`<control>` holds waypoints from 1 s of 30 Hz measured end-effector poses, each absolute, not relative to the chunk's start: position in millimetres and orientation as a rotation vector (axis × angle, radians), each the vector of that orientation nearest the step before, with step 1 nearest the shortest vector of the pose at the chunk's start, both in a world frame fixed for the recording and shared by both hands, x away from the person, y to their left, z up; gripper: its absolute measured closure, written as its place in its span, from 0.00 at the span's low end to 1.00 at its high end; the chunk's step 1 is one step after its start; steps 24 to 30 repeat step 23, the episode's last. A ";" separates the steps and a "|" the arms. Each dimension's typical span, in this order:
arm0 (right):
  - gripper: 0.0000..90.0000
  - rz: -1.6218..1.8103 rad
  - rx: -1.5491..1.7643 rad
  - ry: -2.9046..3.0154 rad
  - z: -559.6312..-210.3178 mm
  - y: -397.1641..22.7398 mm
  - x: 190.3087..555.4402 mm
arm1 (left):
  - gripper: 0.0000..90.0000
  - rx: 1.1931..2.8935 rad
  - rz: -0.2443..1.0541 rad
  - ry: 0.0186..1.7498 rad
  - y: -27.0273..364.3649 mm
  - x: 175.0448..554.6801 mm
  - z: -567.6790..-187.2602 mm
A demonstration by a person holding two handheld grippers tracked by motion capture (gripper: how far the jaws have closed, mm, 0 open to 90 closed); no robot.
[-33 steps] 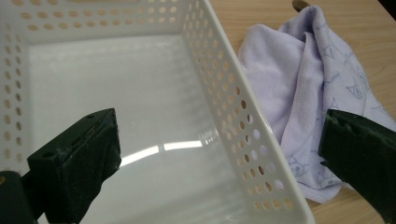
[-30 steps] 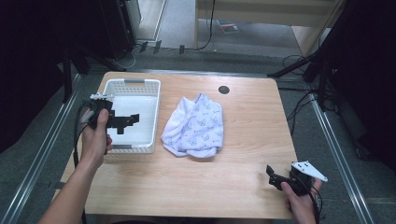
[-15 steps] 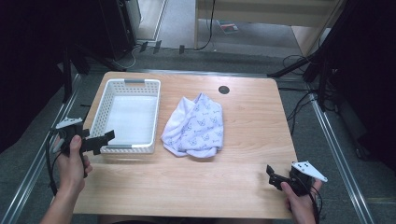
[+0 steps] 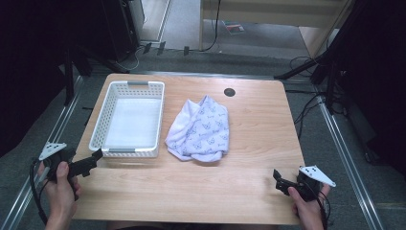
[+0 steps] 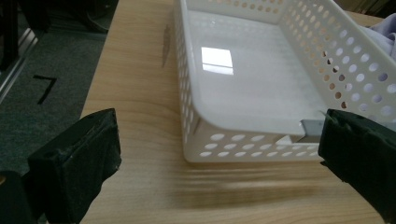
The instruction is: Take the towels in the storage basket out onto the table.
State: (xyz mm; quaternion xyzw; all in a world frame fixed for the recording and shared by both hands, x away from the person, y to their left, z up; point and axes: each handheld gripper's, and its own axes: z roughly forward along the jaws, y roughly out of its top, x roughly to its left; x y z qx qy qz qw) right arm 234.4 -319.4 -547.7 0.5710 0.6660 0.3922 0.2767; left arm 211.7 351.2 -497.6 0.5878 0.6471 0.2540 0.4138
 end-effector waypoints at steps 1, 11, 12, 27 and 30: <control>0.01 1.052 1.537 1.789 -547.6 -319.3 234.3 | 0.00 1.468 0.640 1.625 354.1 208.6 -501.6; 0.01 1.057 1.540 1.785 -547.6 -319.9 234.1 | 0.00 1.510 0.671 1.625 373.6 198.3 -546.9; 0.01 1.064 1.543 1.780 -547.5 -320.5 233.9 | 0.00 1.496 0.652 1.625 375.1 198.0 -548.2; 0.01 1.078 1.532 1.793 -547.4 -320.8 233.4 | 0.00 1.551 0.770 1.573 361.0 196.1 -550.2; 0.01 1.078 1.532 1.793 -547.4 -320.8 233.4 | 0.00 1.551 0.770 1.573 361.0 196.1 -550.2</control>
